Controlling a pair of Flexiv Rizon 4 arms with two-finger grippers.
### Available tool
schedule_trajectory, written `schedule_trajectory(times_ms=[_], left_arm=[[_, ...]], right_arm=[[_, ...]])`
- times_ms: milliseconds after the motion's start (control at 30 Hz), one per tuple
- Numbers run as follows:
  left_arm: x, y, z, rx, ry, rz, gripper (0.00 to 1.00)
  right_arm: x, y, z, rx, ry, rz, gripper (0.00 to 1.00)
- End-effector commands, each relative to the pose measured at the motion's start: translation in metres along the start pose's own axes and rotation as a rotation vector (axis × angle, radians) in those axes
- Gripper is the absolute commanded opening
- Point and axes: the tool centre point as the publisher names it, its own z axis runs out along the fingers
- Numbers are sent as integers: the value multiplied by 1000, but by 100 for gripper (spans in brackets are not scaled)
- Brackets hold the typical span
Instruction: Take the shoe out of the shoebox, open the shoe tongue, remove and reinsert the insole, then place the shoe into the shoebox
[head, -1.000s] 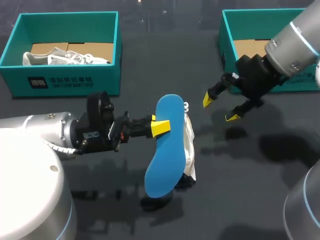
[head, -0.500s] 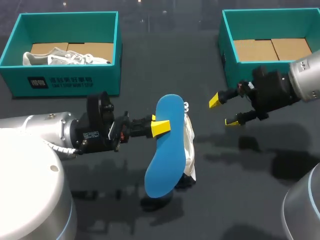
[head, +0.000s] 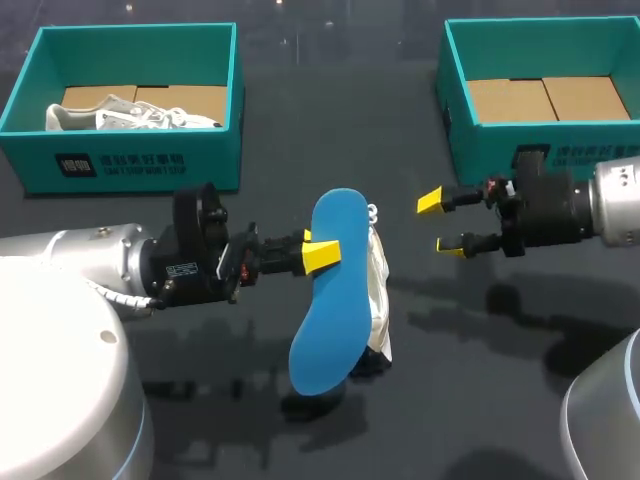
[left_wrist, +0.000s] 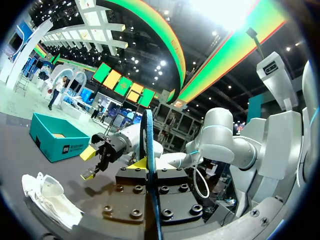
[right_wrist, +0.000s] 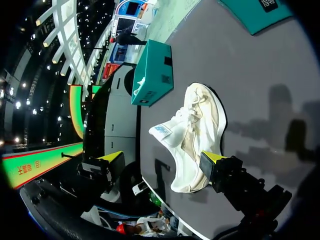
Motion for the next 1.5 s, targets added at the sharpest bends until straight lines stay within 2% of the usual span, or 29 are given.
schedule_trajectory(times_ms=[33,100,267,300,367,467,633,700,767,1133,1200,1333,1367,1500], left_arm=[[1,1,0,2,-2,1,0],[1,1,0,2,-2,1,0],[0,-10,4,-24,-23,227,0],[-2,-13,4,-27,-4,261,0],[-11,-21,4,-36,-52,310,0],[-24,-33,3,-38,-65,377,0],[-27,-52,3,-36,-20,579,0],[-24,-57,3,-100,72,746,0],[-29,-60,4,-198,71,832,0],[-29,-60,4,-198,71,832,0],[-34,-55,6,-187,80,944,0],[-53,-49,7,-115,152,1124,0],[-58,-48,9,-127,153,1147,0],[-66,-49,17,-61,255,1320,0]], right_arm=[[0,-4,0,-44,4,1,100],[1,-3,2,-36,3,11,100],[7,4,3,-38,35,67,100],[8,5,3,-38,38,71,100],[11,7,1,-43,59,90,100],[14,10,-2,-58,98,108,100],[25,15,-2,-80,150,113,100],[30,19,-2,-84,170,112,100],[35,23,-2,-83,194,125,100],[37,25,-1,-84,198,126,100],[37,25,-1,-84,198,126,100],[41,30,-1,-90,227,151,100],[42,32,-2,-85,233,156,100],[51,38,-2,-76,270,158,100]])
